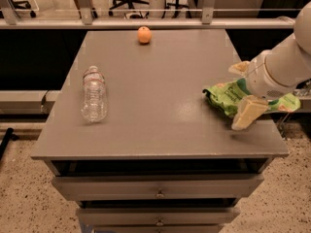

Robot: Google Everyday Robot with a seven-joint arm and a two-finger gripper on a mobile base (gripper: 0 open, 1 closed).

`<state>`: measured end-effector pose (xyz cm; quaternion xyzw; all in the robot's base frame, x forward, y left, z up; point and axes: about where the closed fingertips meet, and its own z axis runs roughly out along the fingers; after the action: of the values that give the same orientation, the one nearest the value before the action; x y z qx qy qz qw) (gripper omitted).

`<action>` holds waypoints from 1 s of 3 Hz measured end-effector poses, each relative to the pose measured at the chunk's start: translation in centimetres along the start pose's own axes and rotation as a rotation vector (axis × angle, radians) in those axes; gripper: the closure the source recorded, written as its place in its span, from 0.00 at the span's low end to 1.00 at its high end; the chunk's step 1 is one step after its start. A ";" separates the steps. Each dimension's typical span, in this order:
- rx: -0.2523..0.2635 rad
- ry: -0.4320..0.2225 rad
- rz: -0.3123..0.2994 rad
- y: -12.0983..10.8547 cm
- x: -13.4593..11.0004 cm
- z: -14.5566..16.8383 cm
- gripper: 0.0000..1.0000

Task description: Move green rice chip bag near water bottle

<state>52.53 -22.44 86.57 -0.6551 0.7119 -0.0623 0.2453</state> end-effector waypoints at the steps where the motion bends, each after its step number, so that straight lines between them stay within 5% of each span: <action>1: 0.002 0.011 0.002 -0.3 0.7 0.7 0.39; 3: 0.014 0.014 0.000 -0.9 0.1 0.4 0.86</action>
Offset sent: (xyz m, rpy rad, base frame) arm 0.0117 -0.0137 -0.0139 -0.0073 0.0105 -0.0485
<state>53.47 -22.53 86.55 -0.6527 0.7133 -0.0718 0.2450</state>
